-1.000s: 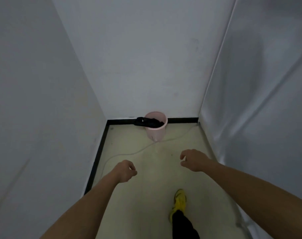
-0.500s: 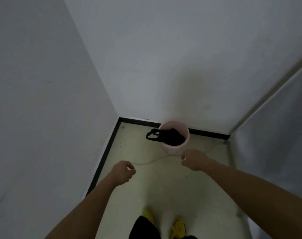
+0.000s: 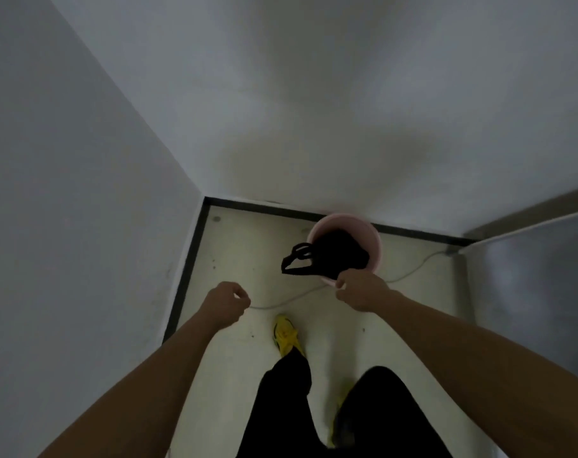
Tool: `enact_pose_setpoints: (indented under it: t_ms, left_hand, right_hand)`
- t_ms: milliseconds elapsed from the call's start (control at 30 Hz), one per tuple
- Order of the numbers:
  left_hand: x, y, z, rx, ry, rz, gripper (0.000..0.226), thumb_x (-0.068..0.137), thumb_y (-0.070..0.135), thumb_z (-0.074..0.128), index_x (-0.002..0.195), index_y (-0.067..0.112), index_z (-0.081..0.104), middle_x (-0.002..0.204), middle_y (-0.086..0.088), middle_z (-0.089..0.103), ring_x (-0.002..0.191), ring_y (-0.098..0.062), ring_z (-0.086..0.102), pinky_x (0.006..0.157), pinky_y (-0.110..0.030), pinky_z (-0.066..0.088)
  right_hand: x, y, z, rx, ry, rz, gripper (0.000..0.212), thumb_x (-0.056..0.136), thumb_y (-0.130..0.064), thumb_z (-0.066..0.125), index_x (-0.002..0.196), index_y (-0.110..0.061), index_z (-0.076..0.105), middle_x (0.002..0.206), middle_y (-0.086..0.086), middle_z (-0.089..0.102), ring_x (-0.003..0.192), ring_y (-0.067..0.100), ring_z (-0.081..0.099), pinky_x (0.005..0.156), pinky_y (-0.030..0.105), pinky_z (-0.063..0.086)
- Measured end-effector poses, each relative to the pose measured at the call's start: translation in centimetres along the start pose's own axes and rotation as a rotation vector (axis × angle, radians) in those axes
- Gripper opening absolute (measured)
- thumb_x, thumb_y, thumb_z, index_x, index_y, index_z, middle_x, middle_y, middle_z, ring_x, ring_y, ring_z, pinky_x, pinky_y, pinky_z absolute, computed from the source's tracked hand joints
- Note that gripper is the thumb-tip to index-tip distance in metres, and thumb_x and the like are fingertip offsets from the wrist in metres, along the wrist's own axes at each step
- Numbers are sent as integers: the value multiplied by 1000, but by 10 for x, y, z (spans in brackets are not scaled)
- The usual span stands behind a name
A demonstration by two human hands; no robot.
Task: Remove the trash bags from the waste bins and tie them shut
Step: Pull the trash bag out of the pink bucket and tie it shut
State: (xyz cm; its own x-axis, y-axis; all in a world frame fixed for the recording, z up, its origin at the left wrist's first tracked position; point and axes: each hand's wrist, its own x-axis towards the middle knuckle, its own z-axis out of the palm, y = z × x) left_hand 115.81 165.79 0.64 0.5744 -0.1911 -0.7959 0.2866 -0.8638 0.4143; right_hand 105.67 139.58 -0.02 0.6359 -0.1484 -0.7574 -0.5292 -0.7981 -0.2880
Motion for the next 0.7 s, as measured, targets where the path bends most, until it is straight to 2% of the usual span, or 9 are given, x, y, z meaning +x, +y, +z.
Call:
enact_pose_setpoints:
  t_ms: [133,200,333,433,500,600,667,700]
  left_hand:
    - [73,25,0,-46,-26,-3,18,90,14,59,102,3,64,87,-16,65,60,-14,57,38,-11,42]
    - [100,33,7,-69,-24,2,17,90,14,58,102,3,64,86,-15,65,60,-13,57,39,-11,43]
    - [167,30,37,-52,-51,-49,12,88,15,59,96,7,65,83,-14,67,61,-17,59,53,-20,44]
    - [212,23,60,-57,-40,-60,10,87,17,61,92,11,66,88,-15,69,77,-27,65,70,-30,50]
    - [246,20,77,-87,-2,-66,9,87,18,61,91,13,66,90,-15,68,89,-33,67,78,-35,53]
    - [295,15,106,-189,64,-103,17,87,18,60,100,10,68,101,-22,69,95,-39,65,84,-43,53]
    - [319,16,124,-281,56,-111,23,88,18,59,108,9,66,104,-19,68,83,-28,63,77,-35,51]
    - [330,16,133,-328,33,-111,25,88,18,60,112,9,64,101,-15,68,77,-20,60,72,-29,49]
  right_hand:
    - [65,-1,-5,44,-14,0,24,93,-25,55,109,-11,65,110,5,66,97,21,62,81,30,50]
    - [92,5,-7,47,-12,4,22,92,-22,55,105,-8,67,106,8,67,92,22,63,79,32,50]
    - [164,33,10,28,-16,60,21,92,-25,57,102,-10,67,103,7,68,94,24,64,84,39,54]
    - [210,53,26,45,28,93,24,91,-25,55,110,-13,64,107,8,67,95,24,62,85,37,53]
    - [245,68,41,8,105,63,35,89,-27,55,123,-18,55,116,8,61,100,25,58,83,38,51]
    - [290,86,70,-32,185,-19,69,81,-35,65,142,-23,36,137,9,44,123,30,44,91,46,49]
    - [312,93,89,-23,146,-55,86,77,-42,70,149,-26,25,150,8,31,137,32,29,100,50,43]
    - [323,97,101,-31,104,-52,88,77,-44,71,150,-27,25,154,8,26,140,32,25,102,50,41]
